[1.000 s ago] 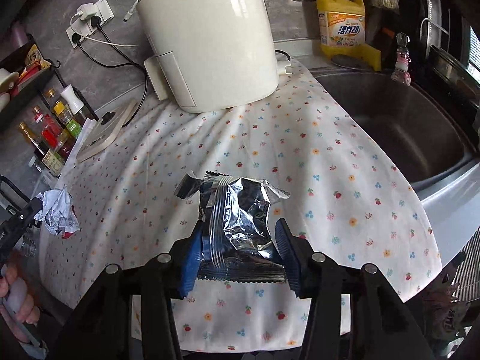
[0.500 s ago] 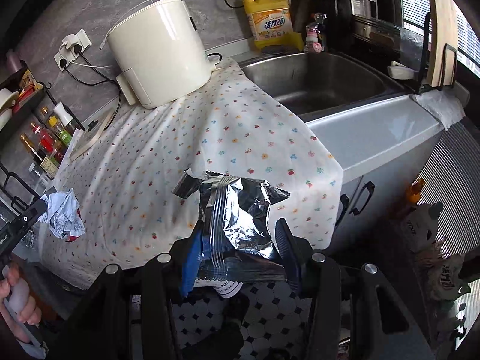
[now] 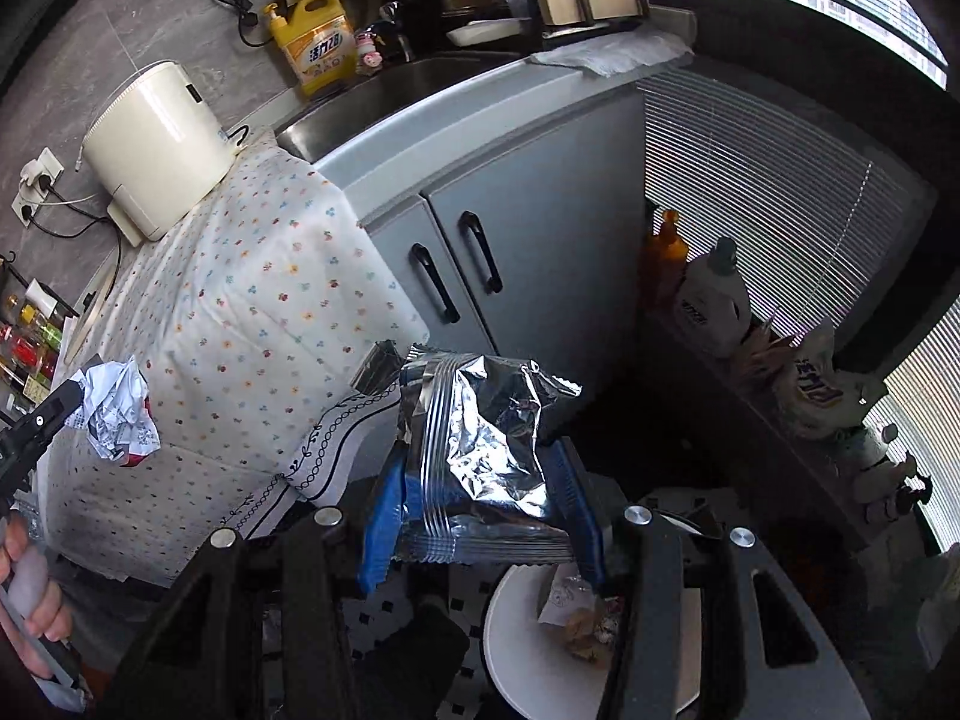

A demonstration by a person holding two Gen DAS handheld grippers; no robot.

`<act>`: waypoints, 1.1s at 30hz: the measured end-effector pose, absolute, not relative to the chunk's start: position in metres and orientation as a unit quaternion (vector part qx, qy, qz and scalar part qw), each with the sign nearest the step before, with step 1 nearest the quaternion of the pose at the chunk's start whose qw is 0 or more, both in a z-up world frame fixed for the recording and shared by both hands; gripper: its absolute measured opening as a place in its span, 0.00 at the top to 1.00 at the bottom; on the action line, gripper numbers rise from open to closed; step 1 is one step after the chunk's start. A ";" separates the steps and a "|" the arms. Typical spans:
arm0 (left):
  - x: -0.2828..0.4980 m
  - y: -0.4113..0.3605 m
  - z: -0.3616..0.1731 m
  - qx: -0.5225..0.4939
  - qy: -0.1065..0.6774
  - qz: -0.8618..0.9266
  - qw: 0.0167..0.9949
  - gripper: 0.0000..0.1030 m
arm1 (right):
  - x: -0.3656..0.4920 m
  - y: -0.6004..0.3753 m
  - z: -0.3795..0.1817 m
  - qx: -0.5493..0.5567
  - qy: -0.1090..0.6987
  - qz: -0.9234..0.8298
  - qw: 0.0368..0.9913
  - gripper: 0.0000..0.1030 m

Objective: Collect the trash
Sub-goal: 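Carry the crumpled paper and foil bag down to the white bucket, then open both grippers over the white bucket to drop the paper and foil bag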

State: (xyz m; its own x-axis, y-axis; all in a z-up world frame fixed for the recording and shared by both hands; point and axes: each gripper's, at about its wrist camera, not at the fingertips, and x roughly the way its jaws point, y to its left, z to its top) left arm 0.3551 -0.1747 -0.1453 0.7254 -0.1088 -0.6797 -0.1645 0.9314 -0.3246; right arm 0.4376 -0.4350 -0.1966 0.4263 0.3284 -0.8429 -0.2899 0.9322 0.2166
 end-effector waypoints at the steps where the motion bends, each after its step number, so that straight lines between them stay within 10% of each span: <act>1: 0.358 -0.185 -0.148 -0.179 0.377 0.004 0.909 0.90 | 0.433 -0.445 -0.201 0.024 0.507 0.175 0.844 0.54; 9: 0.370 -0.249 -0.171 -0.144 0.425 -0.066 0.891 0.90 | 0.393 -0.508 -0.240 0.064 0.542 0.124 0.829 0.51; 14: 0.376 -0.286 -0.186 -0.117 0.454 -0.107 0.877 0.90 | 0.372 -0.543 -0.242 0.085 0.536 0.097 0.834 0.26; 28: 0.391 -0.382 -0.208 -0.077 0.498 -0.214 0.837 0.90 | 0.336 -0.627 -0.237 0.143 0.517 0.004 0.844 0.25; 33: 0.392 -0.399 -0.209 -0.091 0.500 -0.242 0.826 0.36 | 0.322 -0.647 -0.236 0.159 0.511 -0.020 0.845 0.25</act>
State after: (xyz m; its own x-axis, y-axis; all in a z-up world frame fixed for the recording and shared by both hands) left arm 0.3918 -0.3988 -0.2087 0.3825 -0.4917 -0.7822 0.3095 0.8659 -0.3930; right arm 0.3221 -0.6467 -0.2360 0.4774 0.1286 -0.8692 0.1965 0.9485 0.2483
